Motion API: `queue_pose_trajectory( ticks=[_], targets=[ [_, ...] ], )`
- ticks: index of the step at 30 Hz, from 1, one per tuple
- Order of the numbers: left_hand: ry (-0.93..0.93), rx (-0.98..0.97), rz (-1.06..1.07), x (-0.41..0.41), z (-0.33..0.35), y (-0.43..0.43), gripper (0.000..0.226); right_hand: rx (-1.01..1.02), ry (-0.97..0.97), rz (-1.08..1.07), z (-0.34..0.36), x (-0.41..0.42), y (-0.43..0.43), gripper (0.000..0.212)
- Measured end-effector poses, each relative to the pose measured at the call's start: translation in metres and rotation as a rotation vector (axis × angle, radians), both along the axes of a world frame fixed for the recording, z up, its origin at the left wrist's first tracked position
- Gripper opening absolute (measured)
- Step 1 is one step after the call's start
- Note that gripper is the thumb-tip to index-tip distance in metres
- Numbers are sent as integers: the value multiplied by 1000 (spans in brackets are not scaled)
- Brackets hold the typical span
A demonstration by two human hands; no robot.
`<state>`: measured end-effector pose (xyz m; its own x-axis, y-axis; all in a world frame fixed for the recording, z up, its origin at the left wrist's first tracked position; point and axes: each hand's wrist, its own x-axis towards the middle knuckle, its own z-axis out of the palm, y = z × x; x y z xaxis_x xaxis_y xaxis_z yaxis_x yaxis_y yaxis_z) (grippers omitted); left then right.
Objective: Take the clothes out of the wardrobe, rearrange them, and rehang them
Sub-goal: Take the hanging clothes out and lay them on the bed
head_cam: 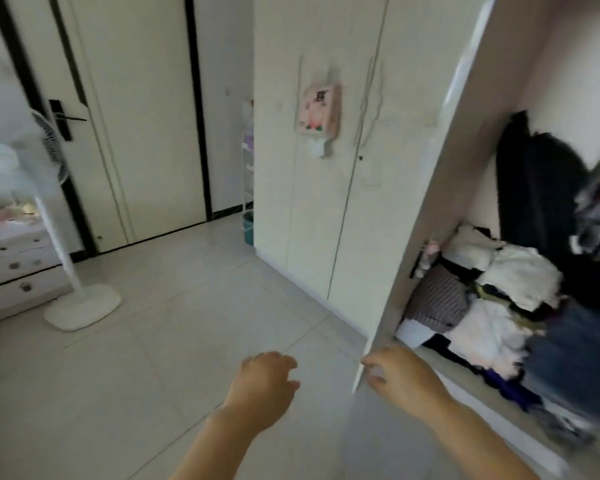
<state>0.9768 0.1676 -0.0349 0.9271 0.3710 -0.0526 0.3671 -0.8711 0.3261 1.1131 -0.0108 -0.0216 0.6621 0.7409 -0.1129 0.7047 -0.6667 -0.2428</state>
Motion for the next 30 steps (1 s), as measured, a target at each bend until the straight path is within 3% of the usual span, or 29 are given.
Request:
queue_pose_trajectory(
  ticks=[6, 12, 20, 24, 26, 30],
  targets=[
    [-64, 9, -311, 155, 19, -99, 36, 41, -53, -267, 16, 99, -115, 34],
    [-140, -38, -550, 273, 37, -152, 38, 70, -92, -470, 18, 178, -178, 34],
    [-214, -23, -806, 428, 67, -186, 38, 151, -142, -678, 24, 289, -220, 15],
    [-273, -86, -915, 496, 90, -202, 37, 182, -168, -742, 57, 329, -228, 29],
    [-316, -125, -942, 525, 105, -211, 36, 180, -203, -789, 82, 347, -229, 22],
    [-377, -205, -954, 582, 131, -233, 34, 124, -268, -767, 124, 395, -237, 30]
  ],
)
